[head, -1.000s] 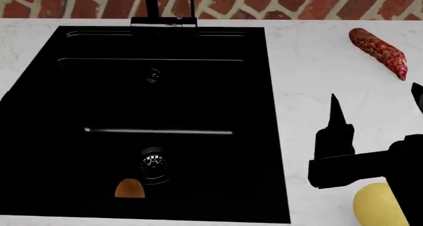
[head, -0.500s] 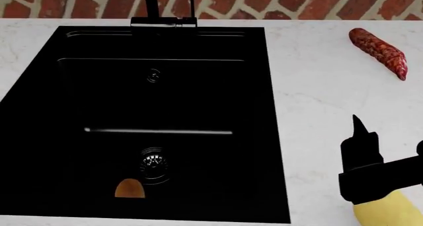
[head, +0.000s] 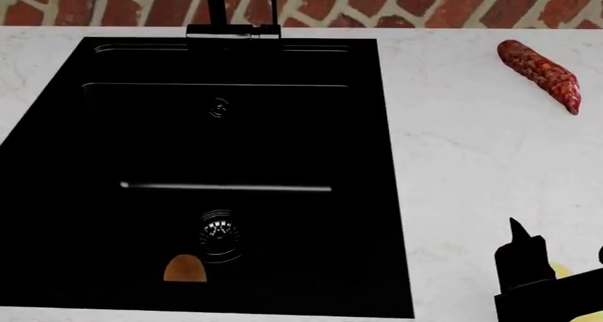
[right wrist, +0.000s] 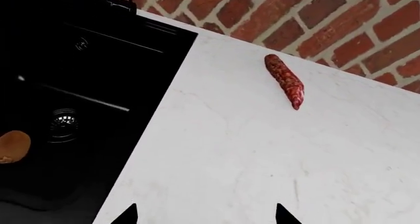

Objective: Pick the potato from the counter and place it in the sink

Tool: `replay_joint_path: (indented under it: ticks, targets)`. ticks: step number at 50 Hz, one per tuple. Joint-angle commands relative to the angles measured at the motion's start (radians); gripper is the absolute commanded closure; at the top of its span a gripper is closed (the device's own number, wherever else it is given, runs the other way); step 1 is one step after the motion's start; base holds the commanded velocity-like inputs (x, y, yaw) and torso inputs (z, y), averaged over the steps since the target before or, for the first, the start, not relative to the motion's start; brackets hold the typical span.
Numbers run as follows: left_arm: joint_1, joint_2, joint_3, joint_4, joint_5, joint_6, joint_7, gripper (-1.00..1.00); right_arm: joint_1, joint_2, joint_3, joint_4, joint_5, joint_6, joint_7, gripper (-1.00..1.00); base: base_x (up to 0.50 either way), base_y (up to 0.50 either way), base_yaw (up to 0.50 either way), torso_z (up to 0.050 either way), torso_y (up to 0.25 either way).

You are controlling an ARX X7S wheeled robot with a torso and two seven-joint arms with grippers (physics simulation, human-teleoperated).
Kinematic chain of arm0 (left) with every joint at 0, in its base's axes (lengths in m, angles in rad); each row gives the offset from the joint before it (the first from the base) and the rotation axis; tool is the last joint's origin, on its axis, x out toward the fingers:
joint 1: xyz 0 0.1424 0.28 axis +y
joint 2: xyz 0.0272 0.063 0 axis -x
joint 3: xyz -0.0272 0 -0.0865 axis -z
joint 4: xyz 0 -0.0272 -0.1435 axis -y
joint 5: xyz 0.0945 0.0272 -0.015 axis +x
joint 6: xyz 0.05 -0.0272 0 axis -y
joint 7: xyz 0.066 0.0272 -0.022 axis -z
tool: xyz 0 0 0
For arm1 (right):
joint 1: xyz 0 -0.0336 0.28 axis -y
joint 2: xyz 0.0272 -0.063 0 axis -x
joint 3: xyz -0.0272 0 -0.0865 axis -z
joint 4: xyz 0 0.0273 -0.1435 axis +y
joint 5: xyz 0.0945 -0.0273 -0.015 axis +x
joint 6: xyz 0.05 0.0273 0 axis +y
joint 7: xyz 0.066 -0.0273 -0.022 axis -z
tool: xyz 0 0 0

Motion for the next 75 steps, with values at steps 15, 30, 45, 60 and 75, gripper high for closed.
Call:
replay_joint_path:
  ticks: [15,30,45,60,75]
  targets:
    - [0.000,-0.006,0.011,0.000,-0.003,-0.003,-0.008,-1.00,-0.231,0.082,0.116,-0.077,-0.035,-0.033,-0.149,-1.00,0.00,0.00,0.00,0.000,0.000]
    - [0.020,-0.007,0.002,0.000,-0.008,0.010,-0.009,-1.00,-0.207,0.086,0.037,-0.079,-0.101,-0.033,-0.189,-1.00,0.00,0.00,0.00,0.000,0.000]
    - [0.032,-0.006,0.005,-0.004,-0.011,0.019,-0.011,-1.00,-0.323,0.084,0.056,-0.075,-0.221,-0.075,-0.270,-1.00,0.00,0.00,0.00,0.000,0.000]
    - [0.052,-0.005,0.003,-0.029,-0.011,0.044,-0.007,-1.00,-0.376,0.038,-0.067,-0.012,-0.428,-0.147,-0.382,-1.00,0.00,0.00,0.00,0.000,0.000]
    - [0.066,-0.005,-0.005,-0.032,-0.015,0.053,-0.011,-1.00,-0.362,0.001,-0.134,0.027,-0.555,-0.238,-0.420,1.00,0.00,0.00,0.00,0.000,0.000]
